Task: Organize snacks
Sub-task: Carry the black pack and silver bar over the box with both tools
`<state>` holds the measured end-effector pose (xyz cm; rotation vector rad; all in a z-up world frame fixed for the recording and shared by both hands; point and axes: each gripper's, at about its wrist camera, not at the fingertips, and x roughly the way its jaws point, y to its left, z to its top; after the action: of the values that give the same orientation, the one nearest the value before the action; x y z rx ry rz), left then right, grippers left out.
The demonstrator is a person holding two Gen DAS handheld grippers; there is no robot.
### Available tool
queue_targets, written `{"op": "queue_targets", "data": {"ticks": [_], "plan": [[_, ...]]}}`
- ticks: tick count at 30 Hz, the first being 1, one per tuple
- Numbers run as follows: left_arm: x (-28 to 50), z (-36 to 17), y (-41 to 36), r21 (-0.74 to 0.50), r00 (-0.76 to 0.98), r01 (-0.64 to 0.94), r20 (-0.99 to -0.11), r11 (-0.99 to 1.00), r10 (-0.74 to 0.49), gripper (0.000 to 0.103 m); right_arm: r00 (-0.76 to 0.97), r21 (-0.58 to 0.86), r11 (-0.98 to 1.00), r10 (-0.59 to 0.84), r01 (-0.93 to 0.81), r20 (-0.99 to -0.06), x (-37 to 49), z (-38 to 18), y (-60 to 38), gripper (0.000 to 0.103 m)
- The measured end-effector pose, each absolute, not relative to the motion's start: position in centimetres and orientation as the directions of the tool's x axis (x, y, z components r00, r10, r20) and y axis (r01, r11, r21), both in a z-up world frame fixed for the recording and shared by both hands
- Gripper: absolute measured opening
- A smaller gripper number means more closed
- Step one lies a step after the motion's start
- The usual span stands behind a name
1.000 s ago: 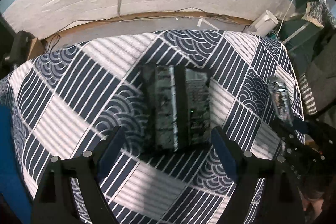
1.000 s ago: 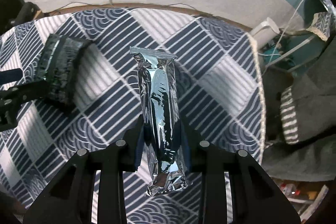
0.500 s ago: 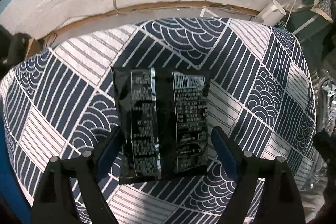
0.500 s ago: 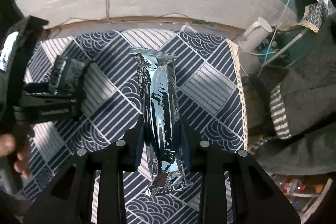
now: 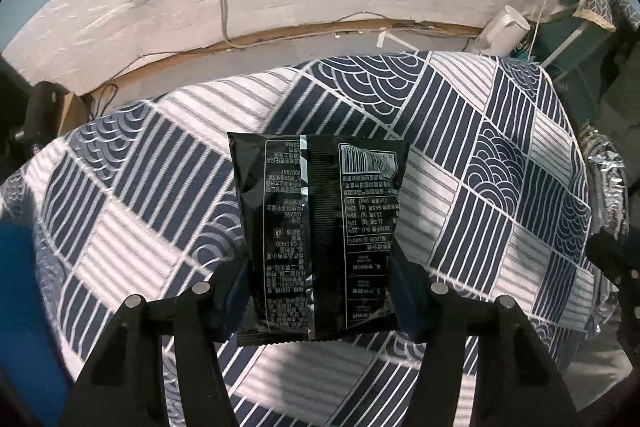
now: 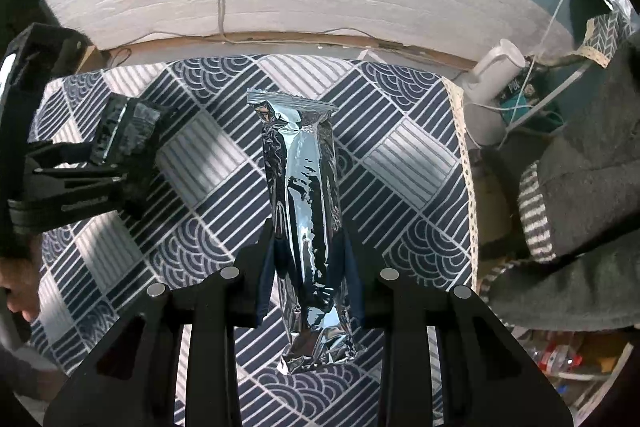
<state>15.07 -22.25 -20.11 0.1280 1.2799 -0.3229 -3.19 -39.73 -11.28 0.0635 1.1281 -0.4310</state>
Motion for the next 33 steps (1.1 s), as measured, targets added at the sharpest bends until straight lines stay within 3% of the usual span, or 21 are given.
{"op": "queue_targets", "data": {"ticks": [13,33], "plan": [[11.9,-16.4,-17.2,-0.041,0.296,0.325,-0.944,0.945,-0.143,0.062,0.414,-0.133,0.947,-0.251,0.292,-0.875,-2.7,-8.9,-35.2,0.029],[7.0,-9.8,-5.8,-0.041,0.399,0.223,-0.908,0.974,-0.129,0.062,0.496,-0.104,0.989,-0.142,0.103,-0.857,1.3,-6.3,-24.4,0.029]]}}
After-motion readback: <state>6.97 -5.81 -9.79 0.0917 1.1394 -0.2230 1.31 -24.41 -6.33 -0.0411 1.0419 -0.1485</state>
